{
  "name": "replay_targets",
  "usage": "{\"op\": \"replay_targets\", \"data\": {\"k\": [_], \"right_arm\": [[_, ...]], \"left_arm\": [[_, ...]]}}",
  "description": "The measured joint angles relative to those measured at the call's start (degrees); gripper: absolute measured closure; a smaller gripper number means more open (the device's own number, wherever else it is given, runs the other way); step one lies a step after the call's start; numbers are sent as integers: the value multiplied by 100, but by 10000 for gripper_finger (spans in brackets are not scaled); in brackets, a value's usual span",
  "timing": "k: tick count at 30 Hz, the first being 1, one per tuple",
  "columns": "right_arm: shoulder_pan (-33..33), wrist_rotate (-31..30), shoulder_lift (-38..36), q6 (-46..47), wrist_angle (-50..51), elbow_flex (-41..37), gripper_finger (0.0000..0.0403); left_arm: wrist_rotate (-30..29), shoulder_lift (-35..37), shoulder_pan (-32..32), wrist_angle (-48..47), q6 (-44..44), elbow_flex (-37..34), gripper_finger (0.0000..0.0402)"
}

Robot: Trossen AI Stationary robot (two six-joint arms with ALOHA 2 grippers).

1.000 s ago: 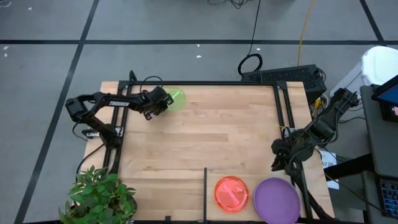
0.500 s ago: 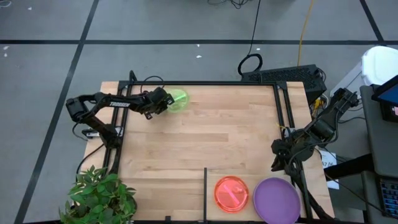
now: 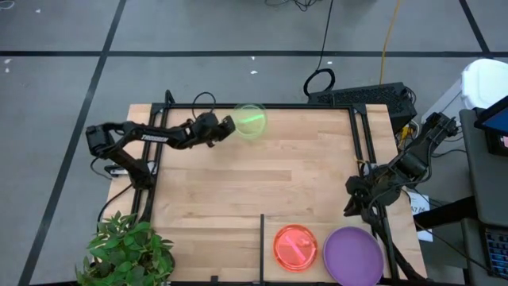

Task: Place and stack plates onto a shelf
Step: Stack the green plate on top of the red plate on the shelf

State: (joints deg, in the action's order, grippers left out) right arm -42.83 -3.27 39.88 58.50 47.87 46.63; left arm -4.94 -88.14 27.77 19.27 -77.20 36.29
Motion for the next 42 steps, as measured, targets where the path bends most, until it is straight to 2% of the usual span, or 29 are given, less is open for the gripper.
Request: {"op": "replay_targets", "data": {"k": [5, 11, 21, 27, 31, 42], "right_arm": [[-2, -142, 0, 28, 1, 0, 339], [-2, -142, 0, 83, -1, 0, 339], [-2, -142, 0, 85, -120, 0, 341], [-2, -144, -1, 85, -133, 0, 373], [-2, -142, 0, 87, -134, 0, 399], [-2, -147, -1, -87, -133, 0, 402]], "left_arm": [[4, 2, -541, 26, 151, 391, 398], [15, 2, -1165, -177, 592, 1193, 398], [100, 5, -1949, -2097, 1557, 3051, 399], [98, 11, -2169, -3154, 2148, 3993, 399], [91, 11, -2311, -3427, 2350, 4296, 399], [286, -43, -2820, -3378, 2578, 4387, 399]]}}
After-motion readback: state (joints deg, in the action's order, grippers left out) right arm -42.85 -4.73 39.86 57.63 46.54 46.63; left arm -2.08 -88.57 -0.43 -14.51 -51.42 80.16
